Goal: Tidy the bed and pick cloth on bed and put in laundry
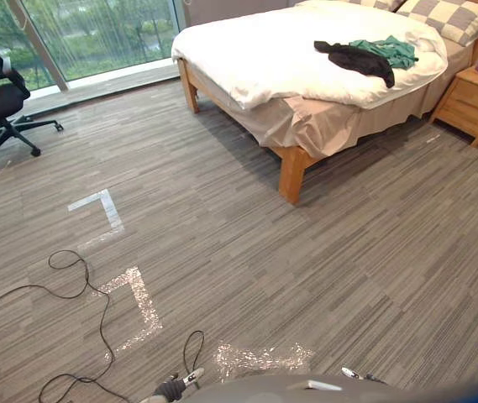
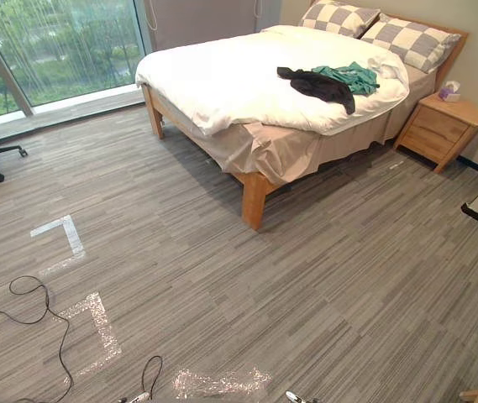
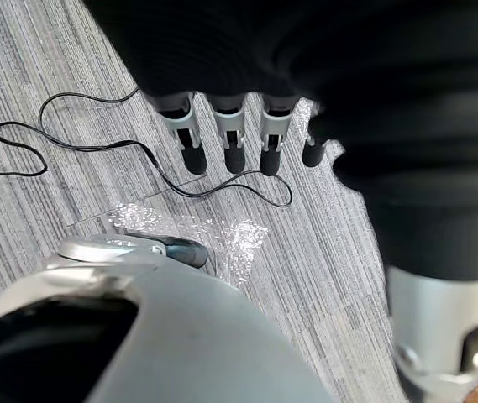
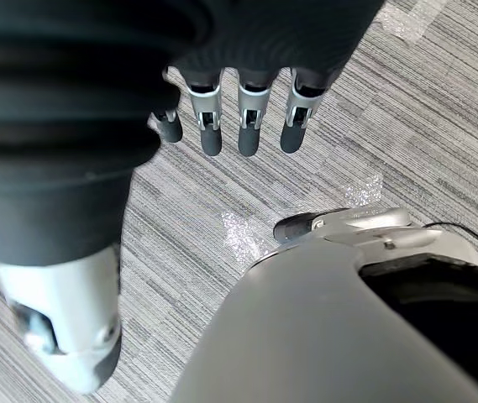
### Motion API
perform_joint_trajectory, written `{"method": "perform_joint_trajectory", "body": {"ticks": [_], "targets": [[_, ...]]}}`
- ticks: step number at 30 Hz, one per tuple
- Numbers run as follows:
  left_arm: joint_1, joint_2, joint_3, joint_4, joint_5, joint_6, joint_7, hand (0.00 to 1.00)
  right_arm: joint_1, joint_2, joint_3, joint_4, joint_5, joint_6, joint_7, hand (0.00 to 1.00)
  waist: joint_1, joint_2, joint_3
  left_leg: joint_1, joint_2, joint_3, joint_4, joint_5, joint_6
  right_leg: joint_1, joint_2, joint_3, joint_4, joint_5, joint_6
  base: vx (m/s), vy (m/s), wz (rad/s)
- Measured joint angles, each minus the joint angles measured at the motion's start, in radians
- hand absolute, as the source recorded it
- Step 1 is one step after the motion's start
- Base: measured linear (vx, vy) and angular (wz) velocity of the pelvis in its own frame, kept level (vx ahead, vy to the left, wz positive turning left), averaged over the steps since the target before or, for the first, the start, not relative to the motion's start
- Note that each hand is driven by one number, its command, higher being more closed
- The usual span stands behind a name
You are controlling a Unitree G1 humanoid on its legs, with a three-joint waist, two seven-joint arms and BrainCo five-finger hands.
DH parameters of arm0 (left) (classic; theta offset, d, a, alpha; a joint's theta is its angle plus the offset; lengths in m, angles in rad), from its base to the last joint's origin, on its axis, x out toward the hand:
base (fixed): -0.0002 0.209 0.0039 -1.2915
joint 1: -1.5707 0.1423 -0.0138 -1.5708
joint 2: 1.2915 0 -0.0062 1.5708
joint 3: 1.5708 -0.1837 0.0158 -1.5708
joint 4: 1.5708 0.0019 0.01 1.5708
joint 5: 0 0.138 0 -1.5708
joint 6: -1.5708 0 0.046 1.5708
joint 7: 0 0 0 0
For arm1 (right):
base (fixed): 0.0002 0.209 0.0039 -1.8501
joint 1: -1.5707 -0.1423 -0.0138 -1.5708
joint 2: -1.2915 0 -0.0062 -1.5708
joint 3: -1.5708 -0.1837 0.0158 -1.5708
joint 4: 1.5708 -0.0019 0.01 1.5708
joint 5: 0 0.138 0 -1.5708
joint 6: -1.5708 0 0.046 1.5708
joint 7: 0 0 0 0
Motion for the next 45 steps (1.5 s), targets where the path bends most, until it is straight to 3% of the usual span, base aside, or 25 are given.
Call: {"method": "perform_joint_trajectory", "body": {"ticks": [3,5,8,10,13,15,16,17,19,21,23,25,26,28,31,33,34,35,36,38,41,42,43,44,45], "targets": [[-0.013,0.001,-0.006,-0.001,0.034,0.001,-0.001,0.0,-0.01,0.0,-0.016,-0.004,0.013,-0.003,-0.02,0.0,0.002,0.002,0.034,0.0,0.003,0.028,0.043,-0.035,0.009,-0.137,-0.024,-0.015,0.326,-0.092,0.065,-0.08,-0.015,-0.25],[-0.017,0.011,-0.006,-0.001,0.053,0.004,-0.001,0.0,-0.014,0.006,-0.019,-0.012,0.058,-0.004,-0.032,0.0,0.0,-0.006,0.042,0.002,0.004,0.072,0.059,-0.046,0.023,-0.222,-0.063,-0.087,0.484,-0.117,0.066,-0.08,0.026,-0.54],[-0.016,0.024,-0.007,0.0,0.059,0.016,-0.001,0.0,-0.012,0.022,-0.039,-0.009,0.099,-0.005,-0.04,0.0,-0.004,-0.029,0.047,0.008,0.005,0.109,0.081,-0.075,0.008,-0.212,-0.077,-0.135,0.388,-0.129,0.04,0.0,0.0,-0.57],[-0.043,0.022,-0.007,0.001,0.064,0.031,-0.001,0.0,-0.014,0.026,-0.068,-0.003,0.12,-0.003,-0.039,0.0,-0.021,-0.018,0.061,-0.009,0.029,0.106,0.098,-0.088,0.013,-0.209,-0.058,-0.154,0.369,-0.119,0.033,0.07,-0.106,-0.16],[-0.088,0.009,-0.001,0.002,0.076,0.039,-0.002,0.0,-0.017,0.023,-0.098,-0.004,0.148,0.007,-0.039,0.0,-0.035,0.015,0.101,0.001,0.102,0.106,0.116,-0.123,-0.038,-0.319,-0.058,-0.17,0.411,-0.136,0.011,0.06,-0.175,0.02],[-0.08,0.007,0.02,0.0,0.076,0.036,-0.002,0.0,-0.005,0.025,-0.097,-0.012,0.151,0.017,-0.038,0.0,-0.033,0.009,0.099,0.026,0.141,0.117,0.128,-0.151,-0.075,-0.338,-0.085,-0.161,0.35,-0.08,0.023,0.25,-0.283,-0.07],[-0.074,0.01,0.053,-0.003,0.093,0.036,-0.001,0.0,0.01,0.04,-0.098,-0.015,0.153,0.023,-0.038,0.0,-0.03,-0.016,0.098,0.056,0.155,0.122,0.152,-0.188,-0.098,-0.343,-0.127,-0.169,0.346,-0.05,0.028,0.37,-0.37,-0.19],[-0.063,-0.003,0.082,-0.001,0.109,0.035,0.0,0.0,0.028,0.041,-0.104,-0.019,0.153,0.034,-0.036,0.0,-0.027,-0.012,0.094,0.087,0.187,0.13,0.176,-0.23,-0.107,-0.348,-0.122,-0.201,0.42,-0.042,-0.015,0.39,-0.384,-0.2],[-0.049,-0.021,0.092,0.0,0.138,0.03,-0.002,0.0,0.04,0.029,-0.122,-0.029,0.152,0.047,-0.034,0.0,-0.037,0.023,0.049,0.1,0.247,0.124,0.194,-0.261,-0.082,-0.366,-0.061,-0.227,0.473,-0.141,-0.049,0.44,-0.368,-0.15],[-0.051,-0.035,0.099,-0.004,0.151,0.018,-0.004,0.0,0.037,0.023,-0.141,-0.021,0.141,0.057,-0.034,0.0,-0.037,0.038,0.04,0.049,0.276,0.066,0.386,-0.247,-0.087,-0.334,-0.006,-0.226,0.455,-0.171,-0.082,0.51,-0.319,-0.24],[-0.045,-0.06,0.13,-0.009,0.147,0.003,-0.005,0.0,0.028,0.002,-0.138,-0.003,0.102,0.06,-0.022,0.0,-0.033,0.057,0.028,-0.084,0.306,-0.015,0.78,-0.202,-0.123,-0.219,0.074,-0.202,0.333,-0.165,-0.101,0.57,-0.292,-0.31],[-0.047,-0.062,0.127,-0.013,0.128,-0.011,-0.004,0.0,0.017,-0.015,-0.11,0.017,0.064,0.059,-0.015,0.0,-0.023,0.062,0.03,-0.145,0.309,-0.003,0.978,-0.227,-0.121,-0.118,0.115,-0.172,0.246,-0.147,-0.129,0.57,-0.209,-0.39],[-0.046,-0.062,0.122,-0.016,0.111,-0.028,-0.003,0.0,-0.006,-0.025,-0.087,0.042,0.039,0.06,-0.015,0.0,-0.024,0.061,0.03,-0.202,0.276,-0.005,1.077,-0.258,-0.105,-0.047,0.124,-0.152,0.192,-0.144,-0.134,0.53,-0.167,-0.45],[-0.053,-0.065,0.118,-0.018,0.085,-0.049,-0.001,0.0,-0.047,-0.034,-0.072,0.057,0.016,0.059,-0.015,0.0,-0.002,0.063,0.032,-0.316,0.205,0.018,1.08,-0.305,-0.083,0.031,0.119,-0.113,0.136,-0.142,-0.13,0.49,-0.089,-0.69],[-0.078,-0.054,0.118,-0.018,0.051,-0.076,-0.002,0.0,-0.09,-0.019,-0.075,0.052,0.006,0.05,-0.016,0.0,0.025,0.038,0.055,-0.413,0.11,0.098,0.83,-0.32,-0.062,0.11,0.064,-0.086,0.111,-0.159,-0.097,0.42,0.007,-0.59],[-0.081,-0.053,0.1,-0.019,0.048,-0.107,0.004,0.0,-0.084,-0.012,-0.075,0.017,-0.022,0.015,-0.016,0.0,0.028,0.037,0.064,-0.429,0.055,0.167,0.422,-0.129,-0.053,0.187,0.027,-0.088,0.071,-0.188,-0.051,0.51,0.089,-0.25],[-0.081,-0.053,0.099,-0.019,0.047,-0.107,0.005,0.0,-0.084,-0.012,-0.075,0.017,-0.022,0.015,-0.016,0.0,0.028,0.037,0.064,-0.429,0.055,0.168,0.419,-0.127,-0.053,0.188,0.027,-0.088,0.07,-0.188,-0.051,0.53,0.172,-0.23],[-0.081,-0.053,0.082,-0.019,0.025,-0.108,0.018,0.0,-0.084,0.001,-0.076,0.015,-0.022,-0.005,-0.016,0.0,0.037,0.047,0.065,-0.462,0.055,0.214,0.305,0.035,-0.006,0.254,0.022,-0.085,0.015,-0.224,-0.035,0.39,0.162,-0.18],[-0.081,-0.051,0.082,-0.019,0.025,-0.106,0.028,0.0,-0.082,0.01,-0.076,0.014,-0.022,-0.014,-0.017,0.0,0.042,0.045,0.061,-0.463,0.048,0.234,0.324,0.101,0.048,0.273,0.013,-0.083,0.007,-0.233,-0.022,0.54,0.203,-0.07],[-0.091,-0.034,0.062,-0.017,0.024,-0.1,0.04,0.0,-0.083,0.03,-0.076,0.015,-0.022,-0.018,-0.025,0.0,0.045,0.012,0.053,-0.456,-0.004,0.24,0.315,0.082,0.106,0.276,-0.035,-0.102,0.026,-0.204,0.009,0.57,0.199,0.34],[-0.099,-0.02,0.037,-0.016,0.016,-0.095,0.056,0.0,-0.084,0.054,-0.09,0.015,-0.021,0.0,-0.05,0.0,0.056,-0.001,0.044,-0.399,-0.069,0.208,0.299,0.033,0.135,0.208,-0.082,-0.102,0.26,-0.154,0.036,0.54,0.227,0.48],[-0.099,-0.014,0.036,-0.016,0.015,-0.091,0.062,0.0,-0.085,0.057,-0.099,0.015,-0.021,0.004,-0.053,0.0,0.056,-0.006,0.044,-0.373,-0.08,0.199,0.291,0.022,0.137,0.181,-0.098,-0.107,0.351,-0.14,0.058,0.55,0.207,0.57],[-0.099,-0.014,0.032,-0.015,0.017,-0.083,0.068,0.0,-0.085,0.06,-0.117,0.016,-0.02,0.009,-0.061,0.0,0.057,-0.013,0.045,-0.312,-0.099,0.166,0.269,-0.004,0.141,0.091,-0.136,-0.117,0.599,-0.068,0.109,0.54,0.167,0.52],[-0.1,-0.012,0.019,-0.015,0.021,-0.079,0.069,0.0,-0.086,0.057,-0.121,0.015,-0.018,0.009,-0.064,0.0,0.054,-0.016,0.046,-0.251,-0.109,0.14,0.257,-0.031,0.137,0.0,-0.175,-0.127,0.825,-0.065,0.105,0.53,0.146,0.48],[-0.101,-0.011,0.009,-0.015,0.022,-0.079,0.069,0.0,-0.087,0.054,-0.122,0.013,-0.016,0.009,-0.065,0.0,0.053,-0.014,0.045,-0.215,-0.11,0.131,0.245,-0.042,0.129,-0.043,-0.199,-0.142,0.916,-0.081,0.079,0.52,0.113,0.33]]}}
